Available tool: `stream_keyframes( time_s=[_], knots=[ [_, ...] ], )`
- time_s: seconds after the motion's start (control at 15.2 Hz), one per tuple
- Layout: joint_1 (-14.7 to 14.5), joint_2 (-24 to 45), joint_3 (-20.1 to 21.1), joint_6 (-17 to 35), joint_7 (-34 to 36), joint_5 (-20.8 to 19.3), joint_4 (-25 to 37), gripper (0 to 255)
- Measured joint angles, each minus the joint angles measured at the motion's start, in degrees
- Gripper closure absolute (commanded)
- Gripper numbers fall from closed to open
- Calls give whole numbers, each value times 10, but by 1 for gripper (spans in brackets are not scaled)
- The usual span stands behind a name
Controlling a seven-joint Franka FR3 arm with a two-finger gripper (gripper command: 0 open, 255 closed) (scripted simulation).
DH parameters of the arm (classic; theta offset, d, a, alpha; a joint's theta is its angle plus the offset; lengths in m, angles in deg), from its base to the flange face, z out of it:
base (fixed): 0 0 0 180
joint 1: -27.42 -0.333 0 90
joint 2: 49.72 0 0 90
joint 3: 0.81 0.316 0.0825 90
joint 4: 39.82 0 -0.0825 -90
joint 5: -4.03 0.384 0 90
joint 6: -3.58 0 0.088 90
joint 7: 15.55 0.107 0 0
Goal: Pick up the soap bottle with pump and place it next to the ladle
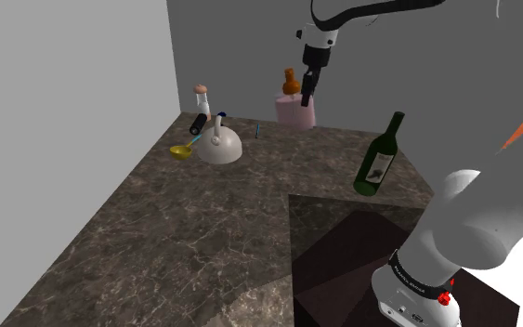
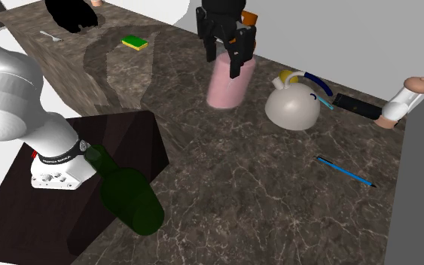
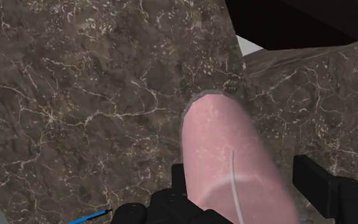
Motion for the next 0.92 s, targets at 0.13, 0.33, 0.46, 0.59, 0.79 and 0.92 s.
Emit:
stream_keyframes(
  time_s=[0.13, 0.33, 0.46, 0.59, 0.79, 0.92],
  knots=[
    [-10, 27, 11, 3, 17, 9, 22, 255],
    [-25, 68, 27, 20, 46, 20, 44, 255],
    [-34, 90, 38, 22, 64, 25, 62, 255],
    [-44, 121, 47, 28, 82, 32, 86, 255],
    [-56, 166, 60, 30, 105, 39, 128, 255],
    [-65, 203, 68, 33, 121, 44, 161, 255]
  ],
)
